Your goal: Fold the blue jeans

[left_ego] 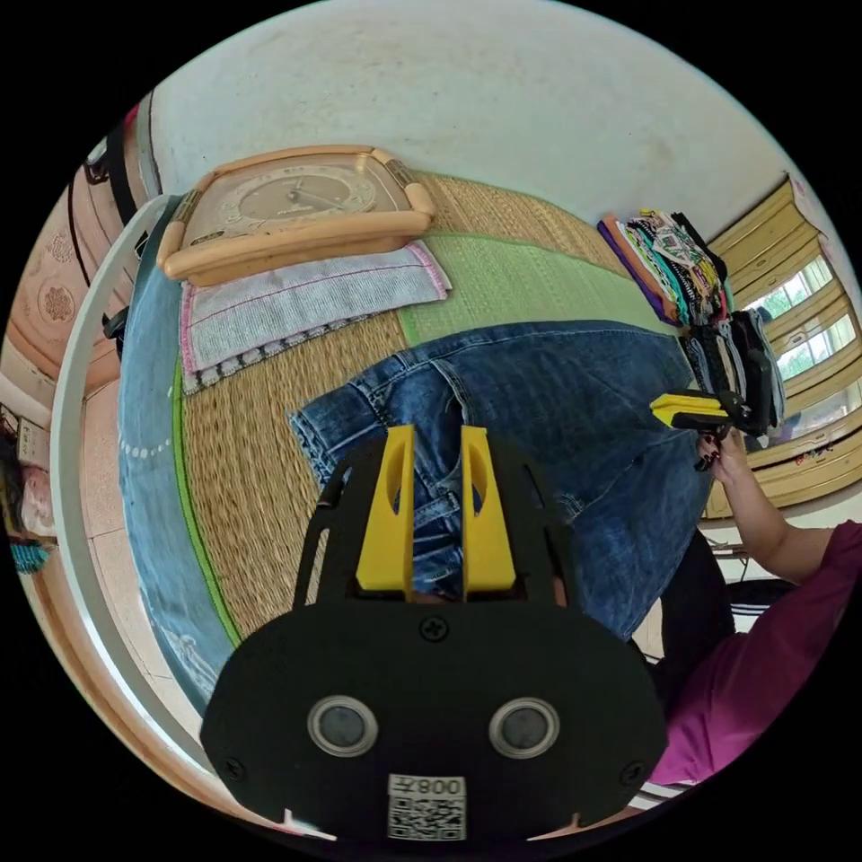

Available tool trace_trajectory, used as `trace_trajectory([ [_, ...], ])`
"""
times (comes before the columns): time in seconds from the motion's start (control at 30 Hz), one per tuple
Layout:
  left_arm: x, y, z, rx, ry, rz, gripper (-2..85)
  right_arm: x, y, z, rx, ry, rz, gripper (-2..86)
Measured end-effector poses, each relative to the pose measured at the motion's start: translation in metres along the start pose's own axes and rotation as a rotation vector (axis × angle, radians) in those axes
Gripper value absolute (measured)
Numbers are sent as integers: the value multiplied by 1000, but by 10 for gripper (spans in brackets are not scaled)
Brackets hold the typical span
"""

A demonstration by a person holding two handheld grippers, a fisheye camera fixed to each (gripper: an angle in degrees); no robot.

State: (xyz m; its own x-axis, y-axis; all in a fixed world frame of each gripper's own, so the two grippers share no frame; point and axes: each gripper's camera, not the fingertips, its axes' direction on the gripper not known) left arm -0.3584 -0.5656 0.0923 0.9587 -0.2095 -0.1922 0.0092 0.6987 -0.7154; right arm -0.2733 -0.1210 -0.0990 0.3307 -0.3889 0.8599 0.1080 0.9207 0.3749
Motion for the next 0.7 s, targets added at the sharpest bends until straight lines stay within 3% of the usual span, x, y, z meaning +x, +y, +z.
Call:
trace_trajectory([
  [0.47, 3, -112, 49, -185, -166, 124, 114, -8, -148, 85, -241, 322, -233, 108],
  [0.7, 26, -134, 51, -204, -197, 183, 104, -2, -169, 93, -274, 237, -228, 103],
])
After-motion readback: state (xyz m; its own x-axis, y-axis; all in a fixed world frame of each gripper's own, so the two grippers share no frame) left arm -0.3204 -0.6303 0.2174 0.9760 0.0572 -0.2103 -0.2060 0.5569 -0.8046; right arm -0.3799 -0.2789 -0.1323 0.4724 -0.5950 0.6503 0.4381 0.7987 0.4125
